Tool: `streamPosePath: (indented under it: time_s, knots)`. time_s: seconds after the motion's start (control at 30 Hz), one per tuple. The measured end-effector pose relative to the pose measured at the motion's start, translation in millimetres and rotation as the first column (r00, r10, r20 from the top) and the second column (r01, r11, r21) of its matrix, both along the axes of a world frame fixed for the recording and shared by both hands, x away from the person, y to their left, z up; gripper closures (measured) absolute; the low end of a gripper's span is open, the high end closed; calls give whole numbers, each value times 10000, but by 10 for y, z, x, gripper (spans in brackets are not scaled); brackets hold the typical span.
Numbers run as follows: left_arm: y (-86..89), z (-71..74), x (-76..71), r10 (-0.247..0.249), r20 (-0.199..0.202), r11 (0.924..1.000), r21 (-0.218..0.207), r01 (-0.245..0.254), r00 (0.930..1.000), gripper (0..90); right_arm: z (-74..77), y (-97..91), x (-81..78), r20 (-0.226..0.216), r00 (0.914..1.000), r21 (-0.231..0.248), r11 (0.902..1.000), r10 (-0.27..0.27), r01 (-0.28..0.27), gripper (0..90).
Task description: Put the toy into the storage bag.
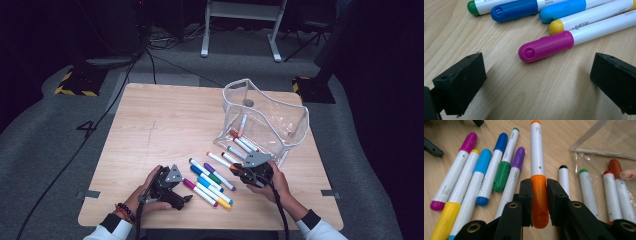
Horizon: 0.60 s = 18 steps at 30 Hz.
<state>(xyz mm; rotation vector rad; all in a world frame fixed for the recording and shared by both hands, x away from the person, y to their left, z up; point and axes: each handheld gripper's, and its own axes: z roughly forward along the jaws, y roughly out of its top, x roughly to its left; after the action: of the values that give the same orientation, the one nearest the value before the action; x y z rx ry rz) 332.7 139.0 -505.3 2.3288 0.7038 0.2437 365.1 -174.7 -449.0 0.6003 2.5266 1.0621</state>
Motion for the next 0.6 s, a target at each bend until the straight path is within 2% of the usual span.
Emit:
streamPosePath:
  time_s: [0.2,0.4,0.6]
  knots:
    - [0,0,1,-10,1,10000,4,10,10000,4,287,-52,-63,411,9989,353,9991,231,-246,752]
    - [1,1,0,4,-1,10000,17,-4,10000,4,693,-140,-138,957,9944,593,9970,448,-506,752]
    - [1,1,1,0,-1,10000,21,0,10000,4,1061,-257,-158,1501,9880,790,9956,376,-499,752]
